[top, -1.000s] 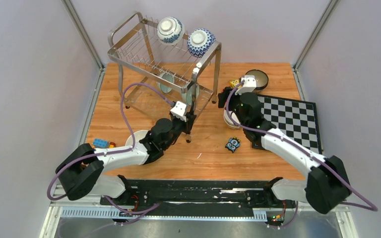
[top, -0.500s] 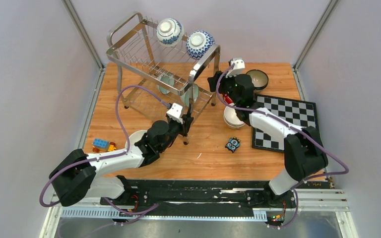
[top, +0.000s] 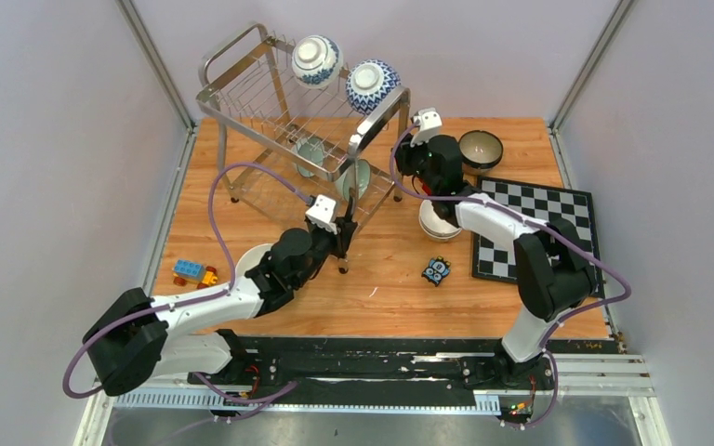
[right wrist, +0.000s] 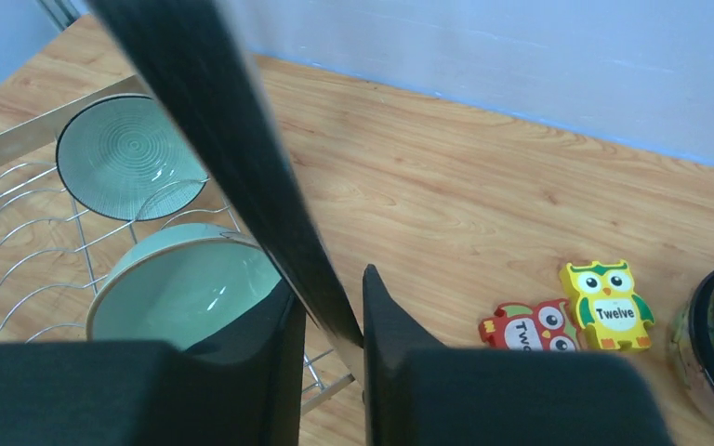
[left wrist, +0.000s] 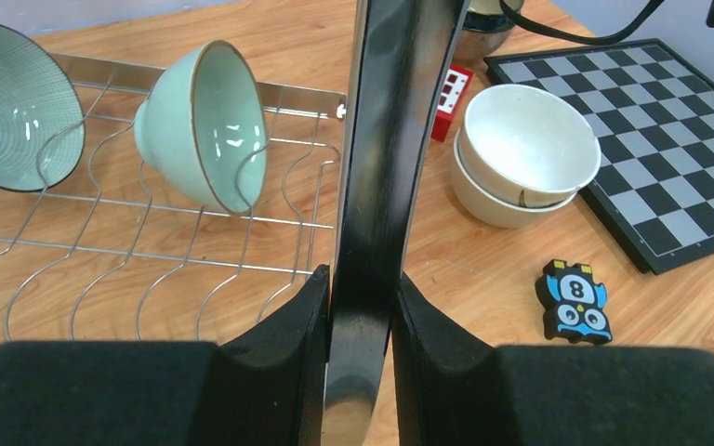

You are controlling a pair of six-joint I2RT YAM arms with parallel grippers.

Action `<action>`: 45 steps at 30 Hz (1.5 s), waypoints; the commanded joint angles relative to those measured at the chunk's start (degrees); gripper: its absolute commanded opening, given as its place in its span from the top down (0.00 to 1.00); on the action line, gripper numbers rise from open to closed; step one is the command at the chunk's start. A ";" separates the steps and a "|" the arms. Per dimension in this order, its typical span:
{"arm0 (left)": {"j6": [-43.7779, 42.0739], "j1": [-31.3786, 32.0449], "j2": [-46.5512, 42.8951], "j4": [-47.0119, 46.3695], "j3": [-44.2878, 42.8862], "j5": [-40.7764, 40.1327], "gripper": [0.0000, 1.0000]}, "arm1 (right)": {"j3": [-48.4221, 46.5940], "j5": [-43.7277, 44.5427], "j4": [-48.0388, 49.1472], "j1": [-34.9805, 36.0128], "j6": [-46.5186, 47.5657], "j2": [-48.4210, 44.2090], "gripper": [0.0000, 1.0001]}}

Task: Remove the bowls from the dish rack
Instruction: Adjust the dish rack at the center of the board.

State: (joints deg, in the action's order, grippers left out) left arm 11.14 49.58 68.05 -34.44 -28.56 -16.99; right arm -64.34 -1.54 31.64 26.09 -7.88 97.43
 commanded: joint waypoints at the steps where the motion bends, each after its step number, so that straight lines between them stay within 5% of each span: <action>1: 4.13 0.41 -2.91 5.17 2.61 -5.51 1.00 | 1.40 3.52 2.11 -0.25 -5.78 -3.11 0.95; 19: 7.39 0.09 -0.73 13.33 -2.15 -18.42 1.00 | 15.17 9.33 -9.74 3.60 -7.22 -21.37 0.97; 26: 9.15 -4.57 -1.82 20.57 -5.02 -24.10 1.00 | 17.51 8.89 -10.21 7.20 -8.17 -22.85 0.97; 45: 8.65 -13.45 1.67 20.33 -8.17 -18.14 1.00 | 16.44 15.53 -15.51 21.45 -10.69 -22.96 0.97</action>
State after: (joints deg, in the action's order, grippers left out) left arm 7.64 39.42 68.29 -15.73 -36.67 -29.74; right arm -48.36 12.45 18.11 46.28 -17.21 76.20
